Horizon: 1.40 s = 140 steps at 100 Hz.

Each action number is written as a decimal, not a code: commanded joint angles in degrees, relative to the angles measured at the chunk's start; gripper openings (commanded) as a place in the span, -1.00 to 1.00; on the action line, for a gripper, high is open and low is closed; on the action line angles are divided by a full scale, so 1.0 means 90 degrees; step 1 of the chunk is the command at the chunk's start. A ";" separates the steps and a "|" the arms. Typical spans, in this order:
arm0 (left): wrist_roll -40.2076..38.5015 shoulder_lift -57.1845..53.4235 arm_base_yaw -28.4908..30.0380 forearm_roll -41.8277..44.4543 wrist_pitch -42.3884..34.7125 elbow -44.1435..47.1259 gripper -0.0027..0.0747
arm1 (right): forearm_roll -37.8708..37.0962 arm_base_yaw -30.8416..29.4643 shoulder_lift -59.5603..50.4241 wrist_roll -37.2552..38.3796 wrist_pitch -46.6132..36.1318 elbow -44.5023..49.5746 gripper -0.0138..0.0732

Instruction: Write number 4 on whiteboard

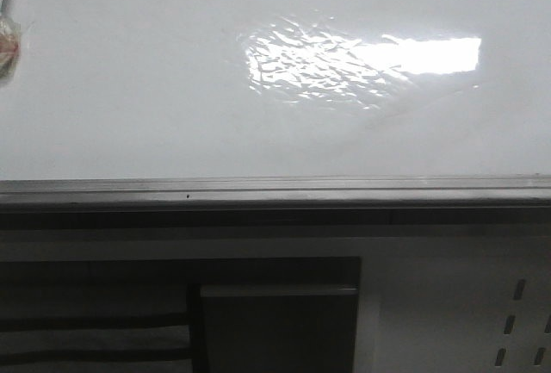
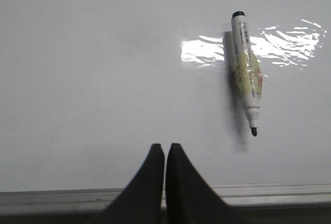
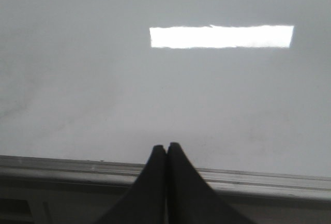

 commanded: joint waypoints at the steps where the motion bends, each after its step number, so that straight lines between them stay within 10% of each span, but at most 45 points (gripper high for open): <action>1: -0.0006 -0.0169 0.0006 -0.0053 -0.0514 0.0167 -0.98 | 0.0000 -0.0031 -0.0151 -0.0031 -0.0471 0.0132 -0.84; 106: -0.0006 -0.0169 0.0006 -0.0157 -0.1182 0.0038 -0.98 | 0.0277 -0.0031 -0.0151 -0.0031 -0.0787 0.0005 -0.84; 140: -0.0006 0.0416 0.0006 -0.0597 0.0264 -0.1841 -0.98 | 0.0267 -0.0031 0.0441 -0.0031 0.0488 -0.1637 -0.84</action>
